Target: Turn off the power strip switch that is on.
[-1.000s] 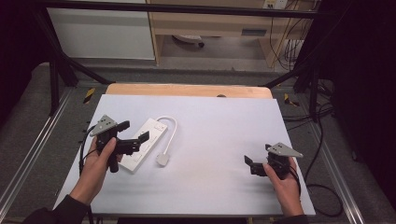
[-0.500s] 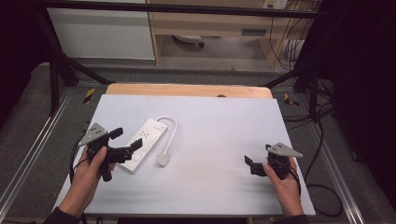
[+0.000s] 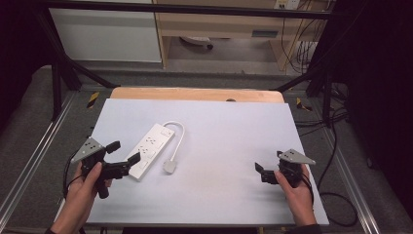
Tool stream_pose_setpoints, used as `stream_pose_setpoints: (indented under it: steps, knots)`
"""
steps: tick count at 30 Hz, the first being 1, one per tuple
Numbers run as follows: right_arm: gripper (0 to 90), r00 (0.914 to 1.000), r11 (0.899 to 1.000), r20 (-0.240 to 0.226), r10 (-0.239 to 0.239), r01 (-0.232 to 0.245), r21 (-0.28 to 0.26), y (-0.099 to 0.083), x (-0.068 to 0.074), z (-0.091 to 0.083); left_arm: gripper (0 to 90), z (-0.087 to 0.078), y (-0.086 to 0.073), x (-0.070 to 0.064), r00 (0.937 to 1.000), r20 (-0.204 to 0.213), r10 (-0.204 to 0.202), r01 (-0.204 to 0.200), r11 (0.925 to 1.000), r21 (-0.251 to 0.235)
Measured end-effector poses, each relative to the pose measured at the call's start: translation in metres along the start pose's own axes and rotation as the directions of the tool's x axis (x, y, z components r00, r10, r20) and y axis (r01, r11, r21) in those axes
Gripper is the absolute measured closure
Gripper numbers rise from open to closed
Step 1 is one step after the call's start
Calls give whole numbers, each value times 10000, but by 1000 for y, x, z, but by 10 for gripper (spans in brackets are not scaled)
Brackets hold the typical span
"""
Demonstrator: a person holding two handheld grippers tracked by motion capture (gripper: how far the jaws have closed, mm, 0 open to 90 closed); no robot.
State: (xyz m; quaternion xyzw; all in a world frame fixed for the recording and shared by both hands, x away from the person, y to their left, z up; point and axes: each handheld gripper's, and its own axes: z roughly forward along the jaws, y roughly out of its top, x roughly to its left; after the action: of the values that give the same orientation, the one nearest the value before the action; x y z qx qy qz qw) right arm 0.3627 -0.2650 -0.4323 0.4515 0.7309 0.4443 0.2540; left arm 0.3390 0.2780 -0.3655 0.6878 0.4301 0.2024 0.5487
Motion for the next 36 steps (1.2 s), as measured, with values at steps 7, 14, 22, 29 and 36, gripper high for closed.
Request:
stream_pose_setpoints:
  steps: [7,14,22,29,36]
  knots:
    - [21,10000,10000,-26,27,-27,-40,0,0,0,58,-11,-4,3,10000,-28,44,-45,10000,-20]
    - [22,10000,10000,-51,-71,71,-41,0,0,1,58,-19,-10,3,9999,29,106,-106,9999,57]
    - [23,9999,10000,-40,-95,95,-29,-1,0,1,58,-26,-19,7,10000,-51,11,-11,10000,-1]
    - [24,9999,9999,-28,-108,108,-7,-1,0,1,58,-27,-31,10,10000,-69,27,-26,9999,125]
    - [26,9999,9999,-34,-111,111,18,-1,0,1,64,-24,-43,10,9997,-198,134,-130,9997,217]
